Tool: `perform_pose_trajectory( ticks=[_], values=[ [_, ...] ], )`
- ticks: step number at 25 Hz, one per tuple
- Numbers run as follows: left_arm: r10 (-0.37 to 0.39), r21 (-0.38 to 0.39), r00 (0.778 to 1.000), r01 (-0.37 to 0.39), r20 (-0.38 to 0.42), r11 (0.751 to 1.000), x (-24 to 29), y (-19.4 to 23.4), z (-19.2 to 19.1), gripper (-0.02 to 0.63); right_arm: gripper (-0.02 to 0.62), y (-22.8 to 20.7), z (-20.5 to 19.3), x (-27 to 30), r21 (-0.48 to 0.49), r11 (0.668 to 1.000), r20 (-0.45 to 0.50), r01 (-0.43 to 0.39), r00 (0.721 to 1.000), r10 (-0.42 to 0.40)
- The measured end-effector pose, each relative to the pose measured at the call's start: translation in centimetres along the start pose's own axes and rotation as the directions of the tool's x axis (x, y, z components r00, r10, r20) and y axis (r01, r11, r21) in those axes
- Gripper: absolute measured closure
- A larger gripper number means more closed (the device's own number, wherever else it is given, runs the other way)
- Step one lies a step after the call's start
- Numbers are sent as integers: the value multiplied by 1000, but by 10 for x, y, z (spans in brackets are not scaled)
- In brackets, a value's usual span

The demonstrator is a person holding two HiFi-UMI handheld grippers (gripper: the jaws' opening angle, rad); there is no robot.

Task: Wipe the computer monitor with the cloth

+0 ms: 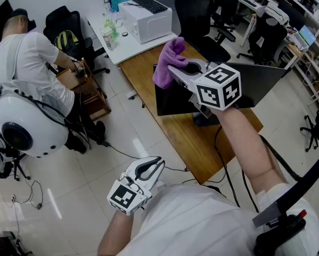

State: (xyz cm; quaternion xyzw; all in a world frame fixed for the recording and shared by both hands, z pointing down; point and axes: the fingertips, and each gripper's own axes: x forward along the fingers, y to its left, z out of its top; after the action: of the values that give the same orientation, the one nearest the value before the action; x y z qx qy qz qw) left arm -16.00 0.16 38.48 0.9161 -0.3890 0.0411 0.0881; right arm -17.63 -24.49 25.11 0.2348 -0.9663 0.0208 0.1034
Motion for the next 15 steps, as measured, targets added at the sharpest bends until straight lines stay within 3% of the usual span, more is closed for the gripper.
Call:
perform_pose_trajectory(
  ticks=[4, 15],
  values=[
    [4, -30, 1000, -4, 7, 1000, 11, -11, 6, 541, 548, -14, -4, -18, 8, 1000, 7, 21, 1000, -21],
    [-11, -4, 1000, 11, -16, 1000, 37, -28, 12, 541, 548, -51, -11, -51, 30, 998, 17, 62, 998, -63]
  ],
)
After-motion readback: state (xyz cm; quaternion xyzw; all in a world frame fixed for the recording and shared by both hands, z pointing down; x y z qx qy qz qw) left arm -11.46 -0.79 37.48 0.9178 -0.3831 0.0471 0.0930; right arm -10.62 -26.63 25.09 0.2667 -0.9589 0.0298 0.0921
